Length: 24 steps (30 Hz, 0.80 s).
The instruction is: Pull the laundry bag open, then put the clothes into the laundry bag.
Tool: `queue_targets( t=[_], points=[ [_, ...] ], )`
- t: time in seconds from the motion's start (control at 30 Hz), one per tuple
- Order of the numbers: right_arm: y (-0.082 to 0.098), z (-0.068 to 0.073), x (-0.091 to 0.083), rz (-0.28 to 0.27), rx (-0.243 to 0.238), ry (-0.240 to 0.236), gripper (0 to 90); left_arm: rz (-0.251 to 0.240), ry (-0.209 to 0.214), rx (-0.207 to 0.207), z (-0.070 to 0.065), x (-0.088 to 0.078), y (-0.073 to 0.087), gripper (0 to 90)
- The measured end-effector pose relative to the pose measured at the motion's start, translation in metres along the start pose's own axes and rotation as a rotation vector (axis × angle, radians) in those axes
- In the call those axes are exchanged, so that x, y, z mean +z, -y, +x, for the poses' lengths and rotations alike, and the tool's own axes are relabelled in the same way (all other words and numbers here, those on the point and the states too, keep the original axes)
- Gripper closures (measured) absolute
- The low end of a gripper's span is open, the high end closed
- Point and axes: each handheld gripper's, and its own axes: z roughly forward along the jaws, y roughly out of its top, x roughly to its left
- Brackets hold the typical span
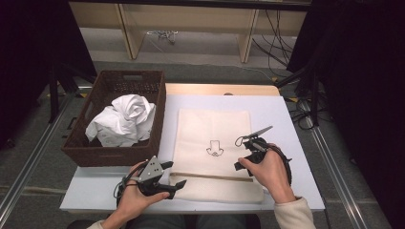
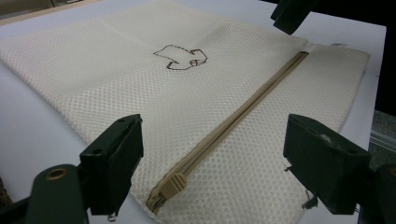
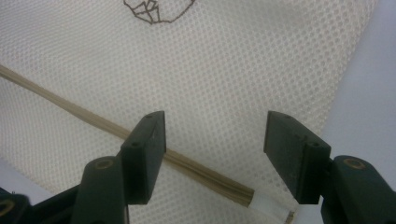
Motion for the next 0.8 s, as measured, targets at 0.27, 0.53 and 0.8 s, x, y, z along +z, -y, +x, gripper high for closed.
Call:
queue_targets(
  t=[0.27, 0.53, 0.8],
  points=[
    [-0.004, 0.008, 0.006, -0.011, -0.044, 0.000, 40.0, 0.001, -0.009, -0.029, 0.001, -0.001, 0.000, 19.8],
    [-0.010, 0.021, 0.021, 0.003, -0.130, -0.020, 39.4, -0.003, -0.016, -0.048, 0.004, -0.002, -0.002, 21.6],
    [-0.012, 0.047, 0.027, 0.032, -0.170, -0.041, 39.4, 0.005, -0.026, -0.052, 0.002, -0.003, -0.002, 22.2]
  ],
)
